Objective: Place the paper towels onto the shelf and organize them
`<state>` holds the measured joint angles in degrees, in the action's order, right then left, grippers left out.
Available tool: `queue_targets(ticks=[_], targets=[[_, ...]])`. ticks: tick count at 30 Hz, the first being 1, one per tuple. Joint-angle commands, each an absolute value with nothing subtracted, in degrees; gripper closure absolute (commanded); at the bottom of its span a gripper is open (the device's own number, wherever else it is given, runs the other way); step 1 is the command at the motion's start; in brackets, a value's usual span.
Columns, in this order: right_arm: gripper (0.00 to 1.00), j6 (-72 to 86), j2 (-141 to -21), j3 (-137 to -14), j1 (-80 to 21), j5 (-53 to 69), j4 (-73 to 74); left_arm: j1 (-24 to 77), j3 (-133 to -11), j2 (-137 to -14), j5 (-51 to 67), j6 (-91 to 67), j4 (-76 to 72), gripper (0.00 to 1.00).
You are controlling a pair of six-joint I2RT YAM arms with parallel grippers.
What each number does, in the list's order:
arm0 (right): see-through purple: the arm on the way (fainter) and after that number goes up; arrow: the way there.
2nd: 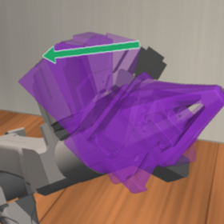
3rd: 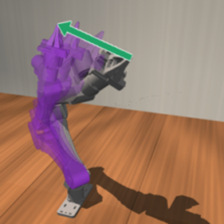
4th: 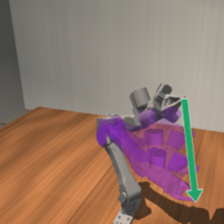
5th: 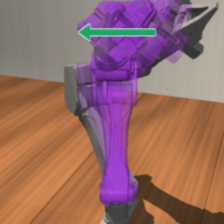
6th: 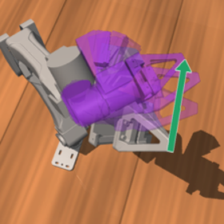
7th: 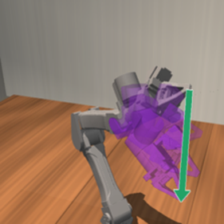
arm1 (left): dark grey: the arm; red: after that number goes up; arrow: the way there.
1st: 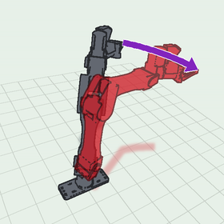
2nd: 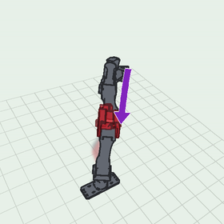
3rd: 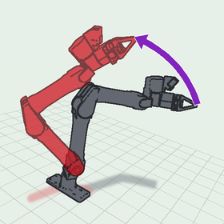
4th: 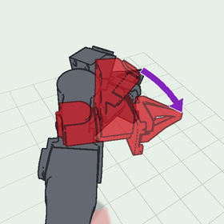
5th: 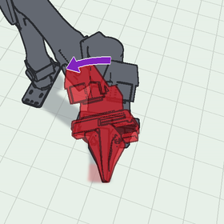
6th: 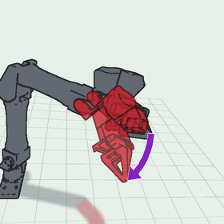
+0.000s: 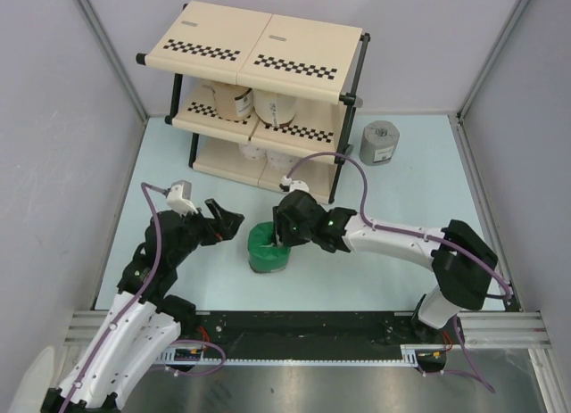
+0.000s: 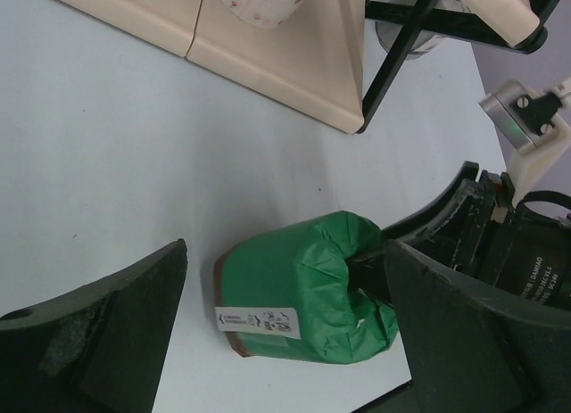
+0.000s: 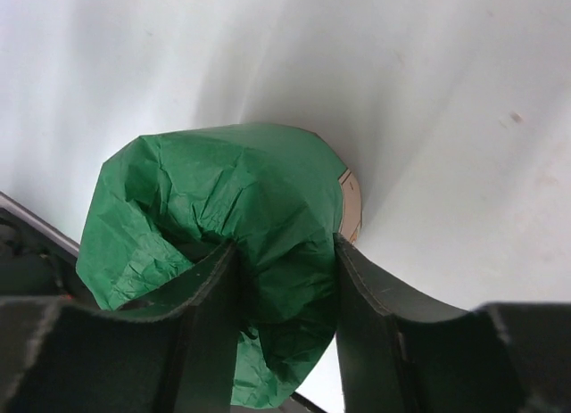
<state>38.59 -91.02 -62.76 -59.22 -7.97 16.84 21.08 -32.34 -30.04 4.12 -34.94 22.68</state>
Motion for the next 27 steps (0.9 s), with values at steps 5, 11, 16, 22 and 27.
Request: queue_targets(ticks=[5,11,16,22,27], targets=[[0.26,37.6,-88.7,-68.6,-60.5,-13.0,20.5,20.9,-33.8,-29.2,3.0,-34.5,24.5,0.04],[0.22,38.1,-75.8,-65.9,-60.4,-21.1,29.2,20.9,-33.4,-30.1,3.5,-34.2,23.3,0.04],[0.22,42.9,-63.7,-59.5,-52.4,-22.4,35.2,20.9,-33.3,-29.9,3.3,-33.6,23.7,0.04],[0.22,41.8,-57.0,-56.6,-33.9,-18.0,36.7,20.9,-32.9,-29.4,3.4,-33.6,24.1,0.04],[0.22,39.6,-61.5,-56.8,-17.9,-8.0,28.8,20.9,-33.0,-28.9,3.6,-33.9,24.3,0.04]])
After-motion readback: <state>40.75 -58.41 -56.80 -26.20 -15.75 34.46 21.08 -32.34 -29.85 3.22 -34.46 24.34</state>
